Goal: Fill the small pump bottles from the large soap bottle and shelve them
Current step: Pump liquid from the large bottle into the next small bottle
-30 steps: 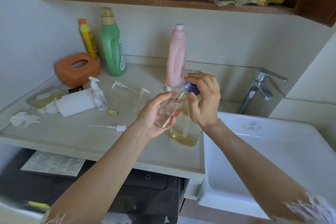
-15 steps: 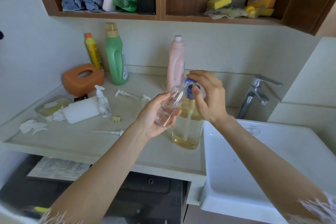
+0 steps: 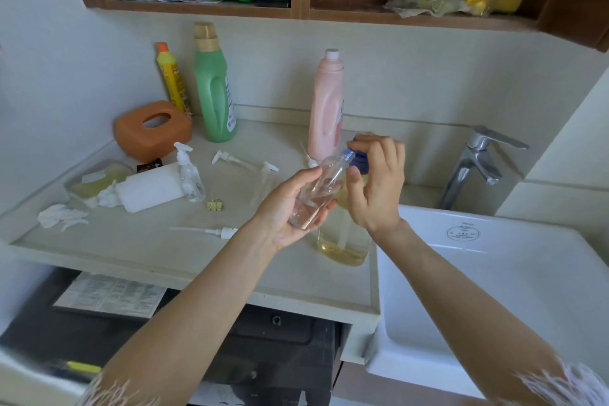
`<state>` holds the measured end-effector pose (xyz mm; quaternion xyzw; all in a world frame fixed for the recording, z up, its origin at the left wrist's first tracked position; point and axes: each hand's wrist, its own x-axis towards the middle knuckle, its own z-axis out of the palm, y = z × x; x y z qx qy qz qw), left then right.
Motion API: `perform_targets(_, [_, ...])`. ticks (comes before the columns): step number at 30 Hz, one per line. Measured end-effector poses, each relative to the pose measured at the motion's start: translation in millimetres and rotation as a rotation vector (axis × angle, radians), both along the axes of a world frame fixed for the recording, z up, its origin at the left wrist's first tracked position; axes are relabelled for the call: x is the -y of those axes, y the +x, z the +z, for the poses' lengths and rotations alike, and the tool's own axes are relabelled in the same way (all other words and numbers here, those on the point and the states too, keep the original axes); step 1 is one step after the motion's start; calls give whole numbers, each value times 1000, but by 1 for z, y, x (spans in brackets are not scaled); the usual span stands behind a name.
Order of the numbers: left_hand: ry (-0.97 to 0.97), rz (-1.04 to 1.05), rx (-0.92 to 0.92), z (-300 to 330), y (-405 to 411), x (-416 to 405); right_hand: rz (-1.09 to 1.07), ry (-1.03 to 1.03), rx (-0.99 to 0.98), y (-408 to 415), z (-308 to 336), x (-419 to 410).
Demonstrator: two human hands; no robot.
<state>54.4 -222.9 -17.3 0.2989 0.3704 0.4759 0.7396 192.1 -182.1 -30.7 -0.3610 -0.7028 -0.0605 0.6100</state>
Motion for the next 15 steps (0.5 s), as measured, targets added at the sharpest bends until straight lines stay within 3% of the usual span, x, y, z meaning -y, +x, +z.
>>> perform_targets(15, [93,-6,-8,7,2,2,97,-49,148,24,30,7])
